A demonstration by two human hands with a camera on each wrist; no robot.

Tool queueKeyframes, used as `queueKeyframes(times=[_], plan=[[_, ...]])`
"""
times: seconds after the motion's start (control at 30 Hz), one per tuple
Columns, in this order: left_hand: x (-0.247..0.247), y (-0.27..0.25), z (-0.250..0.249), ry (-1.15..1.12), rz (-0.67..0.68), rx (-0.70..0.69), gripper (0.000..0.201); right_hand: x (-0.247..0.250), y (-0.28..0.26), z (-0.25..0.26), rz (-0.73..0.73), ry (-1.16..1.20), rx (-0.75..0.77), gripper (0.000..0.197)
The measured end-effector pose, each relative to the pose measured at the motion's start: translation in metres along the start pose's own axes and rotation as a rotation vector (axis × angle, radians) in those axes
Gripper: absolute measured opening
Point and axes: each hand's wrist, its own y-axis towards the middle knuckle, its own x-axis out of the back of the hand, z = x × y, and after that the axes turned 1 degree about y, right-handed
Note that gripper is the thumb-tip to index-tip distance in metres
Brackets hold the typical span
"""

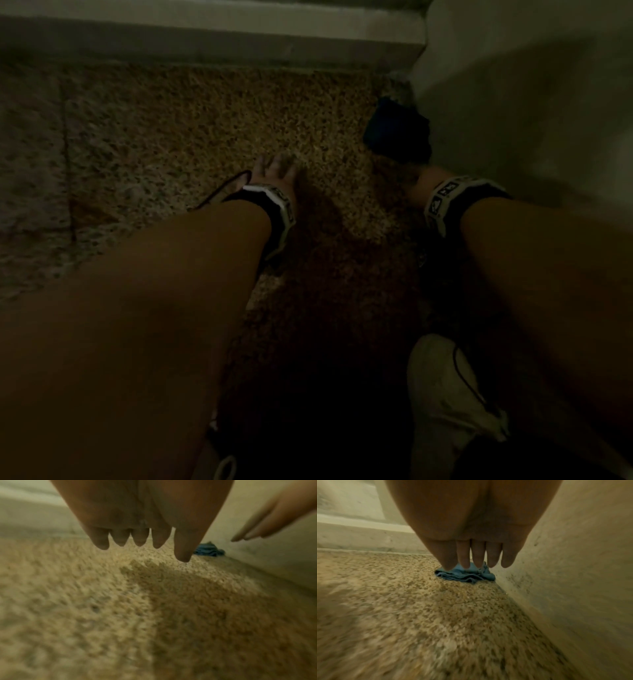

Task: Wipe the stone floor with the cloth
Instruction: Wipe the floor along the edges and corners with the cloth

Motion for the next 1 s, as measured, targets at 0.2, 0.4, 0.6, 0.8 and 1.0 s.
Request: queueKeyframes(times=[0.2,0.4,0.6,0.8,1.0], plan=[[-0.007,0.026,-0.015,0.038,-0.028,-0.038,0.077,0.011,0.037,0.017,0.056,-0.086,0.157,0.064],[-0.019,0.043,-0.036,0.025,0.008,0.030,0.081,0.015,0.086,0.020,0.014,-0.113,0.290,0.068],[-0.012,0.036,-0.042,0.035,0.077,0.084,0.103,0.009,0.113,0.011,0.052,-0.134,0.327,0.072],[-0.017,0.033,-0.041,-0.022,0.037,0.065,0.081,0.005,0.109,0.004,0.052,-0.118,0.352,0.064],[-0.024,0.035,-0.040,-0.062,-0.019,0.056,0.076,-0.020,0.068,-0.022,0.165,-0.110,0.329,0.063]])
